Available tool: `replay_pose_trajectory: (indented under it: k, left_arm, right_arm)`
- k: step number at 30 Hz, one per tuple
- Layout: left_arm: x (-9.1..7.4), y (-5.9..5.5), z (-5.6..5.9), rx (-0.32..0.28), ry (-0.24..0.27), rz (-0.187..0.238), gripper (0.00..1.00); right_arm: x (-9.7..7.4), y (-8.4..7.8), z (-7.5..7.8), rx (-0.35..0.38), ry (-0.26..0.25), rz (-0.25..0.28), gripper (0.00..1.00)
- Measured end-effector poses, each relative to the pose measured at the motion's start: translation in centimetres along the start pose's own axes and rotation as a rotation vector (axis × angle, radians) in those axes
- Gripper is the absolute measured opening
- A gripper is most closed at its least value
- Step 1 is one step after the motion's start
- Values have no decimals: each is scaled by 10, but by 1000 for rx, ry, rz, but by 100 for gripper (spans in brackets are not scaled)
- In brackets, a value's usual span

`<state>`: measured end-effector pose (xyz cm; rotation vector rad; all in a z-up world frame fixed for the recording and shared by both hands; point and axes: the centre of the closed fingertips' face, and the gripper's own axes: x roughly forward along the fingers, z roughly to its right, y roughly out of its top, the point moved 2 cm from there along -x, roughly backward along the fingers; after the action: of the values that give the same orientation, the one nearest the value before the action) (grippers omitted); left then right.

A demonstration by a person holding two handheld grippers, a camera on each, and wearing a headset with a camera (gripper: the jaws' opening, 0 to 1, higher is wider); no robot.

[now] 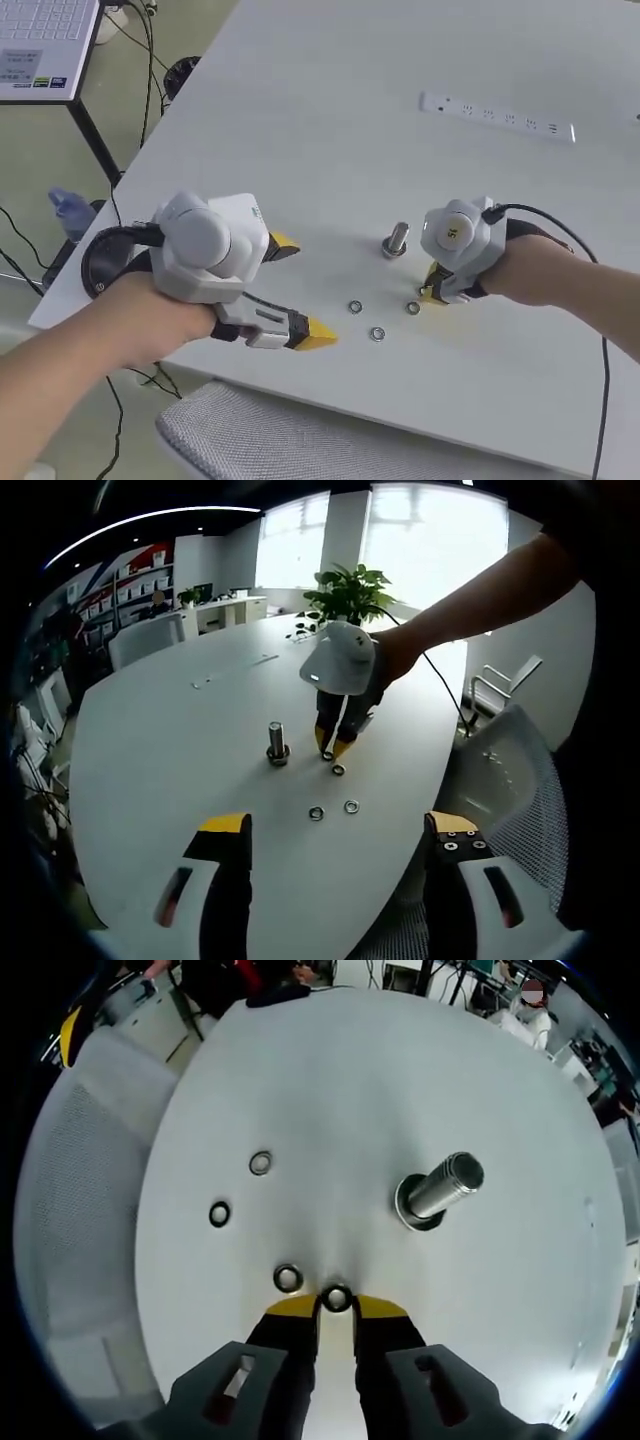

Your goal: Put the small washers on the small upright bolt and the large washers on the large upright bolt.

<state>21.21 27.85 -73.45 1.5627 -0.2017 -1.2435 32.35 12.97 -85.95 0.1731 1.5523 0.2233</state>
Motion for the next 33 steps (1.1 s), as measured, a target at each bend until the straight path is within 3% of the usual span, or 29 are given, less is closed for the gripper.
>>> replay_pose_trajectory:
  k: [21,33]
  left_arm:
    - [-2,6,-1,6,11,-3,68]
    - [2,7,-2,4,24,5,68]
  right_arm:
    - [-3,1,0,78,0,34,12]
    - [-21,-5,0,123,-8,48,12]
